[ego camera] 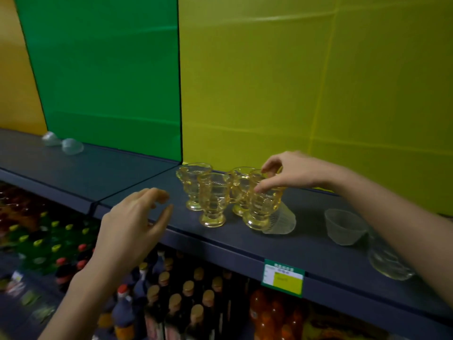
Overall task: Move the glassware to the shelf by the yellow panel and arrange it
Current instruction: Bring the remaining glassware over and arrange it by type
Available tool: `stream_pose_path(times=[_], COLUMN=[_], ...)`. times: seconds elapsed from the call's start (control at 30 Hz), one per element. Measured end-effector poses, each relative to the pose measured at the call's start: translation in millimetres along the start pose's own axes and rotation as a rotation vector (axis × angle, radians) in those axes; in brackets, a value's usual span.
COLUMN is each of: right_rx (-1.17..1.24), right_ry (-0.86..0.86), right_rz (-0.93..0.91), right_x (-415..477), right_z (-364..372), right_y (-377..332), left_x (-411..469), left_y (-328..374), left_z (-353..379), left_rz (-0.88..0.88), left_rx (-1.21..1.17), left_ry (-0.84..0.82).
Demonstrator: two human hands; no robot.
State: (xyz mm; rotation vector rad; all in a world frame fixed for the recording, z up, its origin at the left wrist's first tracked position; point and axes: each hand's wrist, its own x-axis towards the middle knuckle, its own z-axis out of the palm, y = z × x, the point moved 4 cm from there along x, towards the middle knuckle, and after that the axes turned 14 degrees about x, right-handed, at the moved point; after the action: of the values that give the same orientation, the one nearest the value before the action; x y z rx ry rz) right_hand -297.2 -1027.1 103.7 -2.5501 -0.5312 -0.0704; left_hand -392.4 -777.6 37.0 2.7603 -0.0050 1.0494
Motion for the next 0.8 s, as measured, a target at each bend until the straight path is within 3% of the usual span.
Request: stream_pose_path(times=[0.33, 0.8], right_rx=[0.117, 0.094], right_ry=[0.129, 0.134], right_rz=[0.088, 0.095], right_x=[-3, -3], right_z=[-5, 8], right_y=[-6, -16], left_x=[24, 32], left_y=[-30, -25], left_z=[6, 29], left_rz=[0.114, 0.163], left_rx=[-0.082, -0.204], left_ry=[-0.018, -0.056])
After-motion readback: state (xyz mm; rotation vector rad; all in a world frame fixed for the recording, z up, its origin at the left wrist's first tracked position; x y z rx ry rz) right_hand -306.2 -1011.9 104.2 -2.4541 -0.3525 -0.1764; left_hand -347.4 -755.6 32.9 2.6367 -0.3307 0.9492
